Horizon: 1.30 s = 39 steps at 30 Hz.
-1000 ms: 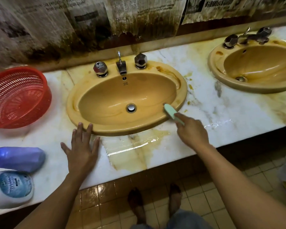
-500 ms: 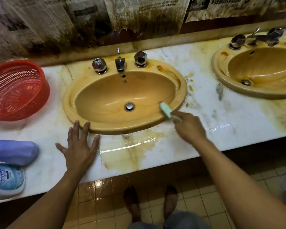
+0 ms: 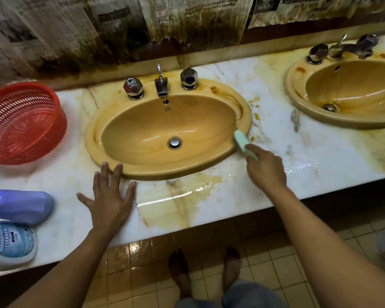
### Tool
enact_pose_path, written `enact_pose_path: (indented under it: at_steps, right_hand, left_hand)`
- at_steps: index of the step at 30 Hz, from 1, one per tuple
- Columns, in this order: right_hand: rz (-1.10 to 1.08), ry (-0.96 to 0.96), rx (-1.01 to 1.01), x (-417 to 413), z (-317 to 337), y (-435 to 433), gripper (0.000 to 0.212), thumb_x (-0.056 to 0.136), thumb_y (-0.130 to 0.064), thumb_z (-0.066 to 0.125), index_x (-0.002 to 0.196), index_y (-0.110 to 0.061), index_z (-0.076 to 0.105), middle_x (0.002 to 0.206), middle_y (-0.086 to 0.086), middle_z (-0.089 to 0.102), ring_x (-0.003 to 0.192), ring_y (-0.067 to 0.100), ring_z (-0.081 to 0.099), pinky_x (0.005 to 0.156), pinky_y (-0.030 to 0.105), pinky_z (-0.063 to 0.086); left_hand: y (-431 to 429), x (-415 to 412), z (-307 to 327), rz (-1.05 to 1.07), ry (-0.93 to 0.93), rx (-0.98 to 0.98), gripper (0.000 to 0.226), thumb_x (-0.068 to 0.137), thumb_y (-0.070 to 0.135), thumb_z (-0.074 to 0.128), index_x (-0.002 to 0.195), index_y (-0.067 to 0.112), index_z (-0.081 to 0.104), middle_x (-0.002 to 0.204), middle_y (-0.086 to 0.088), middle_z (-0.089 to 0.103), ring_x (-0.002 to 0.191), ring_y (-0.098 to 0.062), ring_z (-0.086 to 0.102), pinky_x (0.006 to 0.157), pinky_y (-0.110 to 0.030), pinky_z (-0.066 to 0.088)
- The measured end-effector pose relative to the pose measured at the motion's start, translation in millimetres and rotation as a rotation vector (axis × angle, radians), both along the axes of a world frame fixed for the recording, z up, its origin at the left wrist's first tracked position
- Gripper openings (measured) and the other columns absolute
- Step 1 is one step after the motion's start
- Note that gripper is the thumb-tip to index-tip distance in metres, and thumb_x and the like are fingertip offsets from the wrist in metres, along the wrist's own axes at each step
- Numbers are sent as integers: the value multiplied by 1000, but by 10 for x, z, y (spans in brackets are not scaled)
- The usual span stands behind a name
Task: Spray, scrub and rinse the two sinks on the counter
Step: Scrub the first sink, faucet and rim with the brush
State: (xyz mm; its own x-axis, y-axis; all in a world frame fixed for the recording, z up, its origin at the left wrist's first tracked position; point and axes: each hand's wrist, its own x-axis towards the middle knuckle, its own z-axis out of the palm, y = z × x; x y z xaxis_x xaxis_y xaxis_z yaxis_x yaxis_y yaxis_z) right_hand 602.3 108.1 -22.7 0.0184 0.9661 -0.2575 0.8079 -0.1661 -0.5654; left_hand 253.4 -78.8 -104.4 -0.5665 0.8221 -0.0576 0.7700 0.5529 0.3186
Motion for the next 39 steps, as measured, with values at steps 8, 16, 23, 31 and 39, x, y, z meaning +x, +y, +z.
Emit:
enact_pose_path:
  at_steps: [8, 16, 23, 31, 39]
  right_hand:
    - [-529, 792, -484, -311, -103, -574, 28, 106, -20, 47, 115, -36, 69, 48, -6, 31, 38, 10, 24, 42, 18, 18]
    - [-811, 903, -402, -223, 8, 188, 7, 98, -14, 57, 98, -18, 63, 45, -5, 26, 38, 10, 19, 39, 17, 17]
    - [-640, 733, -340, -506, -140, -452, 29, 99, -23, 51, 112, -37, 72, 60, -2, 45, 37, 14, 35, 38, 22, 29]
    - [-791, 699, -283, -226, -131, 572, 10, 90, -19, 59, 80, -19, 61, 57, 3, 40, 36, 14, 29, 39, 17, 25]
    - [-447, 483, -282, -170, -171, -72, 27, 96, -31, 52, 112, -42, 70, 83, 1, 60, 54, 20, 50, 38, 23, 37]
  left_hand:
    - [225, -57, 110, -20, -77, 122, 66, 93, 69, 37, 144, 29, 48, 161, -3, 26, 158, -26, 7, 115, -77, 1]
    - [276, -21, 4, -107, 44, 81, 63, 99, 65, 29, 148, 28, 46, 167, -1, 22, 159, -28, -2, 115, -76, -3]
    - [284, -29, -23, -121, 70, 88, 61, 99, 64, 32, 146, 29, 49, 167, -1, 25, 160, -28, 1, 116, -76, 5]
    - [323, -57, -20, -113, 80, 87, 59, 100, 63, 31, 142, 30, 54, 164, -2, 29, 159, -28, 4, 115, -76, 12]
    - [322, -48, 16, -45, 26, 112, 52, 102, 58, 33, 142, 33, 55, 166, -4, 23, 159, -22, 4, 118, -71, 3]
